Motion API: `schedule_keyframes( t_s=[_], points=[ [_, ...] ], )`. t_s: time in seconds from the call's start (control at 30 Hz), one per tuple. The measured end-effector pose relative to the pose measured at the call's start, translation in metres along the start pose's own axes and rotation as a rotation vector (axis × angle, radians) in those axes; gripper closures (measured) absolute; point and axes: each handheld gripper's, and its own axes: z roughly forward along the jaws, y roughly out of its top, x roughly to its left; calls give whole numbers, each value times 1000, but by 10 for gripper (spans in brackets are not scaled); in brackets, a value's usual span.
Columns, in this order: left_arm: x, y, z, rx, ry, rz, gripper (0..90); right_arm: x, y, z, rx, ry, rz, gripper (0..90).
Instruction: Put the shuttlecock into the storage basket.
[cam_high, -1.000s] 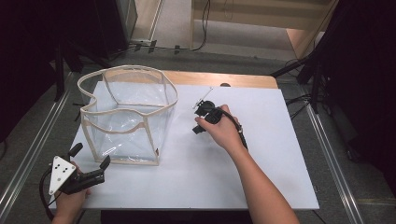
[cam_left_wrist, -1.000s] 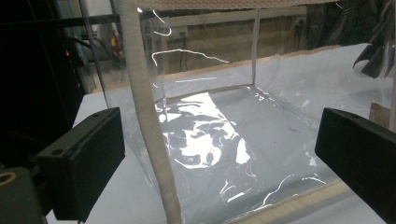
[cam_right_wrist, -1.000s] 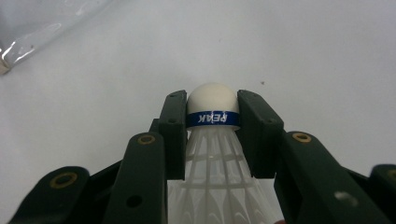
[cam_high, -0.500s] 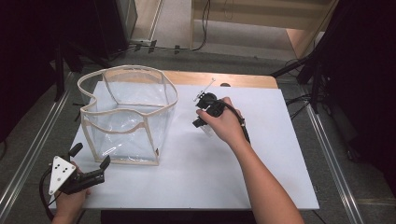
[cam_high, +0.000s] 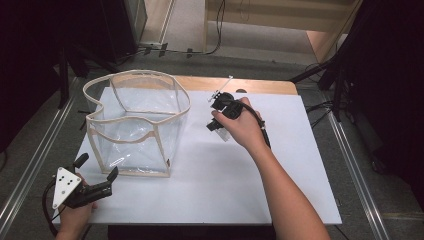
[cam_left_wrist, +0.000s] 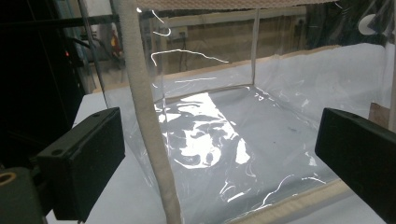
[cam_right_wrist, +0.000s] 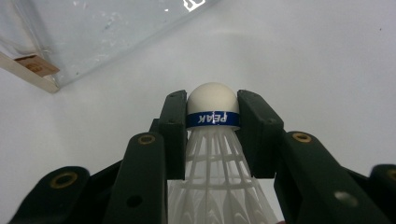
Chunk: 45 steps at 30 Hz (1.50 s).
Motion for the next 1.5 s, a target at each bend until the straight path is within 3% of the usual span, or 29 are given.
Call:
schedule_keyframes(
  t_s=[0.3,0.47,1.5],
  points=[
    [0,0,0,-1,1,0,23,2,11,-16,-9,-4,-16,625],
    [0,0,0,-1,0,-1,23,4,17,-25,-20,18,-47,625],
    [0,0,0,2,1,4,23,11,39,-52,-22,30,-94,624]
  ],
)
